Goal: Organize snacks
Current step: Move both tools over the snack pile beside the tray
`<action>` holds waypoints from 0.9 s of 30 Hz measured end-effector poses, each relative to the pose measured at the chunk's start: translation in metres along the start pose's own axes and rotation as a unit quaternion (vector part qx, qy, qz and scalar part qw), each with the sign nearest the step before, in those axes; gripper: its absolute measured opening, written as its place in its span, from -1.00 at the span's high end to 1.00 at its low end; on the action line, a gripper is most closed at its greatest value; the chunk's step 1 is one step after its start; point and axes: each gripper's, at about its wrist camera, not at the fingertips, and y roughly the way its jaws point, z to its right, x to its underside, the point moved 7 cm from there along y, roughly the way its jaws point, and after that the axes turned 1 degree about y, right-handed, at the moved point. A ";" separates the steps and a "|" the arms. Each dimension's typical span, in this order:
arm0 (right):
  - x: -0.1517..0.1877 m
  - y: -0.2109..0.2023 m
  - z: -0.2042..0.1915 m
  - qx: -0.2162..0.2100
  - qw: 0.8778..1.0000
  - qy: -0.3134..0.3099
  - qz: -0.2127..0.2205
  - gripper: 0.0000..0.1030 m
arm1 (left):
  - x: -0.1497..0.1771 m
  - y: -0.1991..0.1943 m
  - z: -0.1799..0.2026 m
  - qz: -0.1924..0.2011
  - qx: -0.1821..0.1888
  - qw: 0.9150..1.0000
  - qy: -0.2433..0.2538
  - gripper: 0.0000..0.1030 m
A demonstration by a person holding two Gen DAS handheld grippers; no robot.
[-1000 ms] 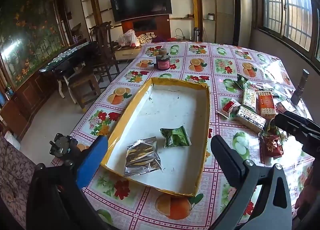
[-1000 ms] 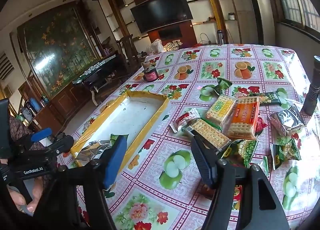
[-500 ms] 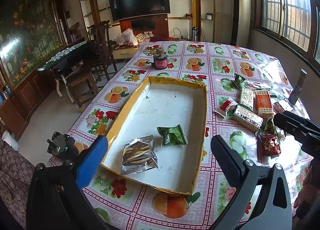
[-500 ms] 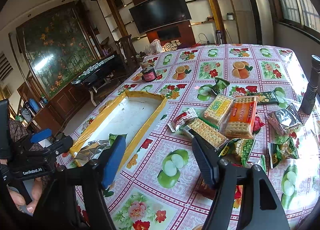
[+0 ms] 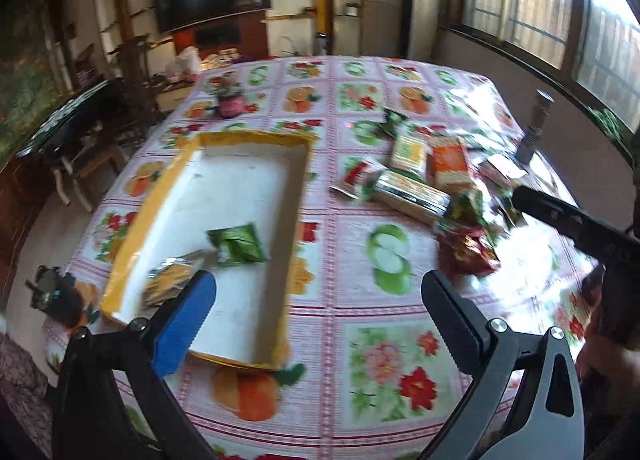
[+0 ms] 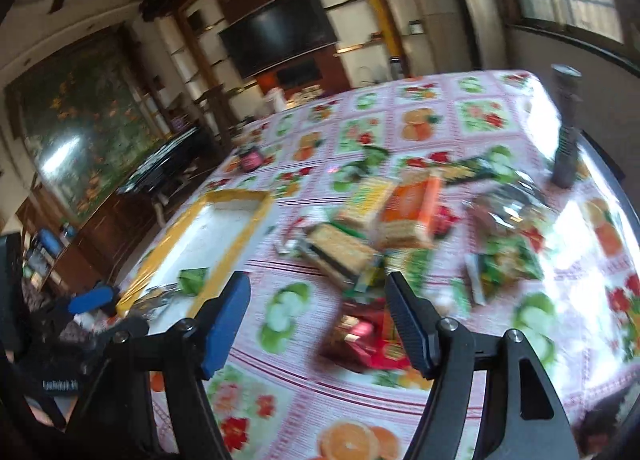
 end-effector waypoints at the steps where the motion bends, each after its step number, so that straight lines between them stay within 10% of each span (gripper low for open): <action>1: 0.000 -0.003 0.008 0.006 1.000 0.008 0.002 -0.36 | 0.001 0.001 0.009 -0.004 0.010 1.000 0.007 -0.99; 16: 0.002 -0.027 0.050 0.044 0.998 0.039 0.028 -0.39 | 0.008 0.037 0.082 -0.056 0.106 0.991 0.055 -0.99; 27: 0.008 -0.022 0.062 0.044 0.998 0.047 0.015 -0.40 | 0.012 0.052 0.088 -0.075 0.104 0.990 0.055 -0.99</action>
